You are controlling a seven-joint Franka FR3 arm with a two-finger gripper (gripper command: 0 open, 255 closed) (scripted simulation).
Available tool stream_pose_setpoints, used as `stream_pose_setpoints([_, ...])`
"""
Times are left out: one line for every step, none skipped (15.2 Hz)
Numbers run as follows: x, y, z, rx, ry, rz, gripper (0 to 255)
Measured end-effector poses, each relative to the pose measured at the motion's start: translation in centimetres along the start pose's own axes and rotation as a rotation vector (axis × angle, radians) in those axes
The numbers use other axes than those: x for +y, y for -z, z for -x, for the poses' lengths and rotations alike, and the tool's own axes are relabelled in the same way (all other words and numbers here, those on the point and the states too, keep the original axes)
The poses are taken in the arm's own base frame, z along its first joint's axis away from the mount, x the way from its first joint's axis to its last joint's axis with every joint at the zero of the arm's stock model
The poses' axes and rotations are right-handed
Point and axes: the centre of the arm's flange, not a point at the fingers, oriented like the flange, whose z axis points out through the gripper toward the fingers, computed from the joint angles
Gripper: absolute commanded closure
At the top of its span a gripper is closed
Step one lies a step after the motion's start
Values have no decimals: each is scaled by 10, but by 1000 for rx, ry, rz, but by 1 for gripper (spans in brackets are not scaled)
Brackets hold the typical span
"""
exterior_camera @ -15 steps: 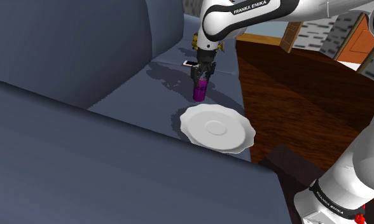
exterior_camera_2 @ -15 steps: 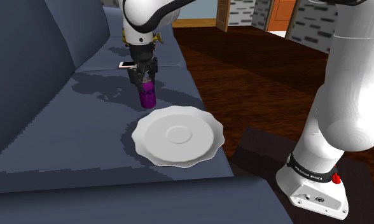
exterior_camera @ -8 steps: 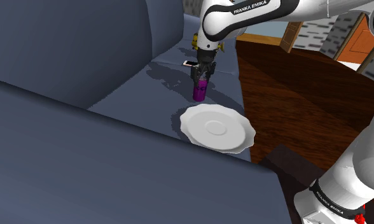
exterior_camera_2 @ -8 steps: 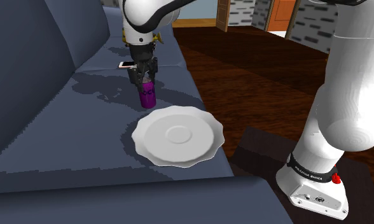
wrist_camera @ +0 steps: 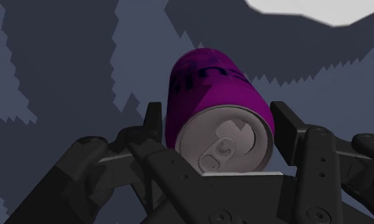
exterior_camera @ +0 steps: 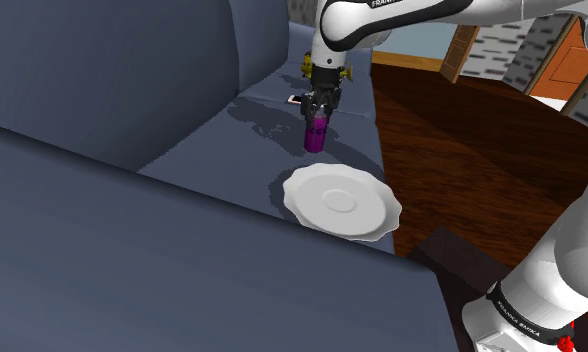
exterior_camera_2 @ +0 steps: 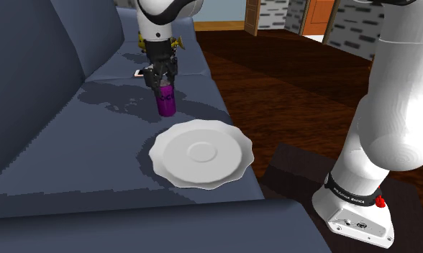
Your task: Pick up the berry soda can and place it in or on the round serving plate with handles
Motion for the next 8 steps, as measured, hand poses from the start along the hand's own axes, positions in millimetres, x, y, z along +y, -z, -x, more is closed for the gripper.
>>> stream_pose_setpoints([-1, 5, 1, 0, 0, 0, 255])
stream_pose_setpoints([-1, 11, 1, 0, 0, 0, 255])
stream_pose_setpoints([-1, 16, -1, 0, 0, 0, 255])
stream_pose_setpoints([-1, 21, 1, 0, 0, 0, 255])
stream_pose_setpoints([-1, 26, 0, 0, 0, 0, 255])
stream_pose_setpoints([0, 33, -1, 0, 0, 0, 255])
stream_pose_setpoints([-1, 38, 0, 0, 0, 0, 255])
stream_pose_setpoints([0, 42, 0, 0, 0, 0, 255])
